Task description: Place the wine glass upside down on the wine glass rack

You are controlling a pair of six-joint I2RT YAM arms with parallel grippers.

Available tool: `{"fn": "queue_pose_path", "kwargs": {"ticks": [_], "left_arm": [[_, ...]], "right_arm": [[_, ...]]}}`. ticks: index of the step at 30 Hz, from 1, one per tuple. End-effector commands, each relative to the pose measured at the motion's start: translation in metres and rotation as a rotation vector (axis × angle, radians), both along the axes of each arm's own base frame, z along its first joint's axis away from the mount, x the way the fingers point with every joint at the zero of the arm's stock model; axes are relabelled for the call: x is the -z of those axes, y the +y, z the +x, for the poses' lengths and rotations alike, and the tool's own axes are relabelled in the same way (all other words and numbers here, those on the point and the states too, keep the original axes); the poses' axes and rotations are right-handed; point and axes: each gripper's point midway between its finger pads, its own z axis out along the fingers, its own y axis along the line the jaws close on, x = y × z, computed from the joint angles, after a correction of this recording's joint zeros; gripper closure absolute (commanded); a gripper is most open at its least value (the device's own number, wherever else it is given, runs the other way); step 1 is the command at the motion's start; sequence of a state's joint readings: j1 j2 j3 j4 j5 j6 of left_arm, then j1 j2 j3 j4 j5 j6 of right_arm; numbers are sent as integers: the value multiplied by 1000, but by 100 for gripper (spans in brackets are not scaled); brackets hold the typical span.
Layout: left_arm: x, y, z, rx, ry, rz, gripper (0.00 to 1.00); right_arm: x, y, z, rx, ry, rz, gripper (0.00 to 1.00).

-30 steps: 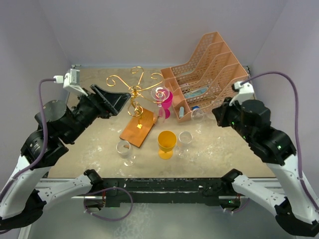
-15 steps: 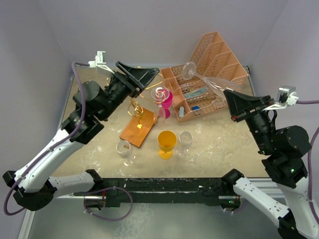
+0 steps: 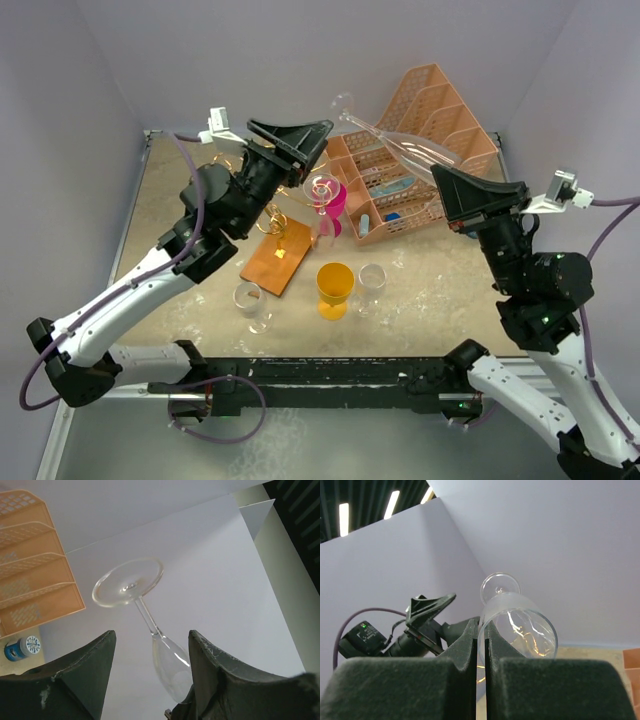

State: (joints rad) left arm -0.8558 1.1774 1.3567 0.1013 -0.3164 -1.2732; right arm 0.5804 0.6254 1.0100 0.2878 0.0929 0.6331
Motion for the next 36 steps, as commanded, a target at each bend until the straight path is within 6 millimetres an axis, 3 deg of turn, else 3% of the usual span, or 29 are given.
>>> {"fn": "queue_pose_path", "kwargs": {"ticks": [1,9,18,26,34,36], "left_arm": [[-20,1,-7,-16,-26,-77,43],[-24,-5,-5,-25,-42,-109,43],[-25,9,7,-137,-39,-123,51],[-32,22,7,-178,-49,-163,71],[-35,24,6,-184,-64,-160,100],[-36,26,5,-193,-74,-146,100]], "right_arm": [[-40,-1,-12,-62,-118,148,100],[-38,24,-6,-194,-123,186,100],[-32,41,-12,-321,-118,221,100],[-26,50,-18,-397,-103,218,100],[-18,63,-21,-472,-77,190,100],[-5,67,-15,-469,-41,178,100]]}}
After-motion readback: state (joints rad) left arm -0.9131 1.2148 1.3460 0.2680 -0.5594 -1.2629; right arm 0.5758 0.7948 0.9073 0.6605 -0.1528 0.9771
